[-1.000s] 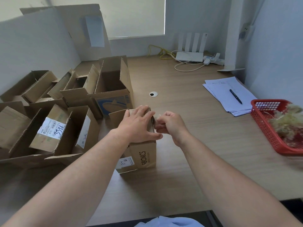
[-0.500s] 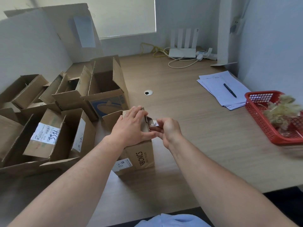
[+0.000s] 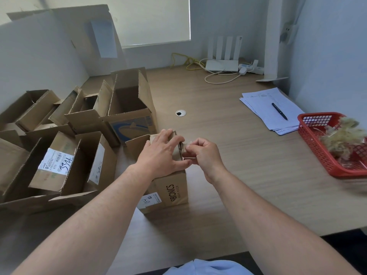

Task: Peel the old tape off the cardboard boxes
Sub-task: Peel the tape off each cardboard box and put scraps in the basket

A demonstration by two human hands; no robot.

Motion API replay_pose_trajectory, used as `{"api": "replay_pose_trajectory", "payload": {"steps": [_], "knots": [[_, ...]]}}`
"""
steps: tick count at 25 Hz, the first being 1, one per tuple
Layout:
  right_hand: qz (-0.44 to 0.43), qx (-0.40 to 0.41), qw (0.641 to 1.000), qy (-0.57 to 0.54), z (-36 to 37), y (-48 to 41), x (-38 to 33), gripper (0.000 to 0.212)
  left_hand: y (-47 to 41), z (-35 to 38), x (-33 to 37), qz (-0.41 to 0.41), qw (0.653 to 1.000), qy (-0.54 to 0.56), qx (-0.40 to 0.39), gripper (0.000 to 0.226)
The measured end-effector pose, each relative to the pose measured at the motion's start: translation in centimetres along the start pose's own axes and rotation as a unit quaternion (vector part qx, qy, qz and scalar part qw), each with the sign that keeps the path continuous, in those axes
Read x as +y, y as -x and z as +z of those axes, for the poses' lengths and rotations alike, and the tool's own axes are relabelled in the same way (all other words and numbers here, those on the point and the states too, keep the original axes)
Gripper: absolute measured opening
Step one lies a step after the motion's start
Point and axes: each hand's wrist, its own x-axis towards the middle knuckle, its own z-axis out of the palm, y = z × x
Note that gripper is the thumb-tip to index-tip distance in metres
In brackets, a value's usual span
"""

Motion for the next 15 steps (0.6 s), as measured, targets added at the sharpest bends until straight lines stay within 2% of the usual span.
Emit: {"api": "replay_pose_trajectory", "payload": {"steps": [2, 5, 8, 11, 15], "knots": [[0.012, -0.004, 1.0, -0.013, -0.2, -0.1, -0.1, 0.022, 0.2, 0.2, 0.1, -0.003, 1.0, 0.018, 0.013, 0.078], [0.034, -0.008, 0.998, -0.053, -0.5, -0.4, 0.0, 0.017, 0.3, 0.3, 0.2, -0.028, 0.997, 0.059, 0.027, 0.094], [0.046, 0.001, 0.997, -0.064, -0.5, -0.7, 0.0, 0.009, 0.1, 0.4, 0.1, -0.023, 0.999, 0.037, 0.013, 0.092], [0.075, -0.006, 0.997, -0.025, -0.3, -1.5, -0.6, 0.022, 0.0, 0.5, -0.2, -0.016, 1.0, 0.024, 0.008, 0.086], [0.097, -0.058, 0.992, 0.056, 0.2, -2.3, -1.7, 0.022, 0.1, 0.4, -0.3, -0.012, 1.0, -0.009, -0.002, 0.077]]}}
